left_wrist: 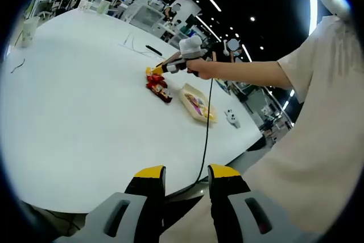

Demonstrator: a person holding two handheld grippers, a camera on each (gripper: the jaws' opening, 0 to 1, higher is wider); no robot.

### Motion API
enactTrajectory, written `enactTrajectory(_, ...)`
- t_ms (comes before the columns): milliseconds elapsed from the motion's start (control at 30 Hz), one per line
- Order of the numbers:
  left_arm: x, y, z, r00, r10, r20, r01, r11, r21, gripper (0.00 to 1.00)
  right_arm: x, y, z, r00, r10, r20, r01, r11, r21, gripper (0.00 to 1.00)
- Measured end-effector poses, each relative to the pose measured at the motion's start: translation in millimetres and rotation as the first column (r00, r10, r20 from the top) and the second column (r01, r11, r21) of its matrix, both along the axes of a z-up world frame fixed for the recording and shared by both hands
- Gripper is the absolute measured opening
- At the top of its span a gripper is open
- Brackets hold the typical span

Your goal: Place the target food into the container with the food tongs after gripping and lifting it, then release it inside without dropping or visibly crushing the food.

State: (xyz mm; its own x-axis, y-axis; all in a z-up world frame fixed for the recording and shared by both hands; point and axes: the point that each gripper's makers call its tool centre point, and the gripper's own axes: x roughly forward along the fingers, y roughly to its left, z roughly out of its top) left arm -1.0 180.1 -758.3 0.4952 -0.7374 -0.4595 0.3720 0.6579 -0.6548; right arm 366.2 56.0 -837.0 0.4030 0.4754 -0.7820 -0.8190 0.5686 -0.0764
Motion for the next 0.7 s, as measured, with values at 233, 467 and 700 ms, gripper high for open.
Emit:
enactTrajectory(233,0.4,3,0.9,1.000,0.026,0.002,-0.026,1.000,0.001,0.29,-4,1,1.8,0.997,-0.054,-0.048,0.058,0.994,0.092,0.27)
enactTrajectory(467,1.0,1,1.6,1.000,0.021,0.004,-0.021,1.000,-0.002,0.29,-7,-1,5.2,0.997,-0.071,-0.036,0.074,0.993,0.095,0.26)
enactTrajectory(700,3.6,2,3.8,1.000,0.024,0.012,-0.024,1.000,-0.001,0.29,-3,-8,27.0,0.990,-0.138,0.035,0.133,0.983,0.125,0.26)
